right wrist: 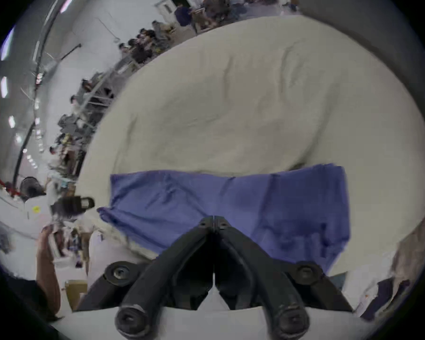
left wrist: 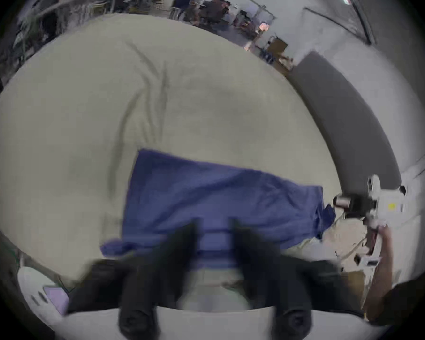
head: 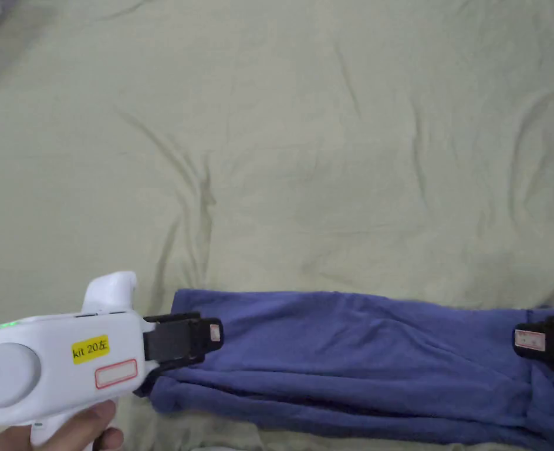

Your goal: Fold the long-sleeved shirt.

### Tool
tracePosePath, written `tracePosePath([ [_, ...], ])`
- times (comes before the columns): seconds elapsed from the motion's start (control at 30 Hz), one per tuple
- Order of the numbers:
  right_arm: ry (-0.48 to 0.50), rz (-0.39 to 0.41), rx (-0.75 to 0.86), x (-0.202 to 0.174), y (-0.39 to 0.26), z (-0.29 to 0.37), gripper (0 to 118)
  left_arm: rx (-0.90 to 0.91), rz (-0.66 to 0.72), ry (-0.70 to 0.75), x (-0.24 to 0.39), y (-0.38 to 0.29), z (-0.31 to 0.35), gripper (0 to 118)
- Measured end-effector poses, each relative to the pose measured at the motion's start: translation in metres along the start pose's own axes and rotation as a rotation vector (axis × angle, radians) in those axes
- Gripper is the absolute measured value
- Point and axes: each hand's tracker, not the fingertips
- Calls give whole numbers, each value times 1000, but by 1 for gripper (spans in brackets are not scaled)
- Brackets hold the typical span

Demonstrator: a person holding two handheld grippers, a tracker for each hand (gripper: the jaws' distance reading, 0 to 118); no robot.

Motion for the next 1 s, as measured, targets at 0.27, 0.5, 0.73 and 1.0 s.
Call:
tracePosePath([
  [0.27,171,59,4,3,6,-20,0,-192,299,-171,-78,32,-47,114],
  [0.5,298,27,6,-12,2,-43,0,-175,208,-228,-60,20,-63,118],
  [0.73,320,22,-20,-19,1,-53,0,-177,230,-302,-61,15,-102,117],
  [1.0,404,-58,-6,-23,-4,-58,0,-226,325,-522,-39,15,-124,113],
])
